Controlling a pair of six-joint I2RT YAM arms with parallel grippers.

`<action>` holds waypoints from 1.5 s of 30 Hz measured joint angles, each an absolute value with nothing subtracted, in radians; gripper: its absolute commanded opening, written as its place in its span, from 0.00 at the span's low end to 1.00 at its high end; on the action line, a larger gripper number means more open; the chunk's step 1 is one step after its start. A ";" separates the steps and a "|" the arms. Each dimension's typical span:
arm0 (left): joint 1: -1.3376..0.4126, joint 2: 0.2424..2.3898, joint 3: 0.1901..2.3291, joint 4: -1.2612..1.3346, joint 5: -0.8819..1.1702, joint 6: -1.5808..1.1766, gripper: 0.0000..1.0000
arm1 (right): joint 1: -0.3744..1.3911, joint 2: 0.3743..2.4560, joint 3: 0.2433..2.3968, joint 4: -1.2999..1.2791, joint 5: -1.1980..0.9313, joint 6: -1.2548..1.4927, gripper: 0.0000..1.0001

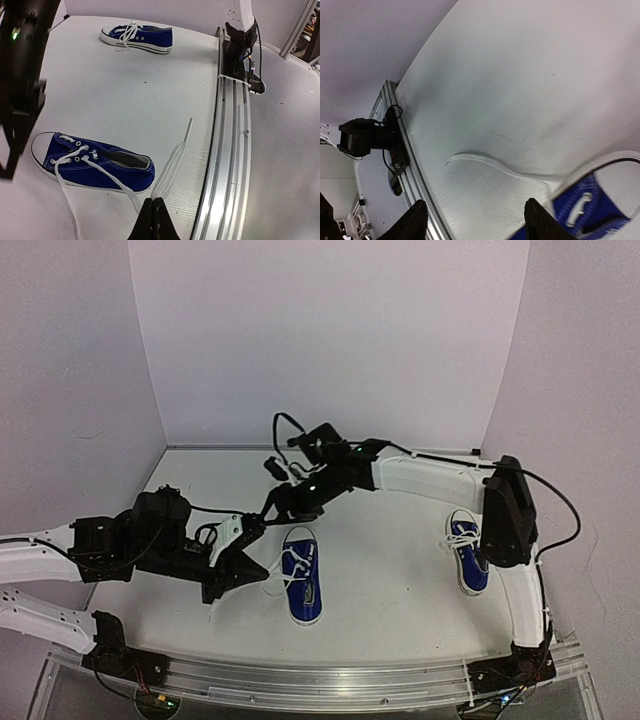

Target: Tie the shoes

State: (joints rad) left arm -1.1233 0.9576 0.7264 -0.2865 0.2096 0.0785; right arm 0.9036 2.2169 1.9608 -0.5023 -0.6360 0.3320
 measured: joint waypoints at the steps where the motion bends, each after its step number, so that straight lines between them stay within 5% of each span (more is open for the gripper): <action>1: -1.123 0.958 0.727 -0.289 0.201 0.079 0.00 | 0.879 2.187 1.930 -0.506 -0.627 0.322 0.52; 12: -1.075 1.068 0.767 -0.320 -0.029 0.069 0.00 | 0.826 2.134 1.837 -0.570 -0.603 0.221 0.46; 19: -0.816 1.054 0.766 -0.306 -0.007 -0.025 0.00 | 0.865 2.178 1.836 -0.601 -0.619 0.167 0.46; 28: -0.700 1.137 0.765 -0.287 0.071 -0.089 0.00 | 0.880 2.216 1.838 -0.618 -0.596 0.107 0.43; 37: -0.683 1.173 0.764 -0.253 0.110 -0.108 0.00 | 0.896 2.254 1.842 -0.653 -0.526 0.058 0.07; 45: -0.671 1.276 0.764 -0.216 0.151 -0.081 0.00 | 0.904 2.220 1.810 -0.646 -0.505 0.030 0.01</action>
State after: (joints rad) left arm -0.6714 1.2758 0.7642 -0.2164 0.1509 -0.0812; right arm 0.9043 2.2198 1.8100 -0.6459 -0.5052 0.0297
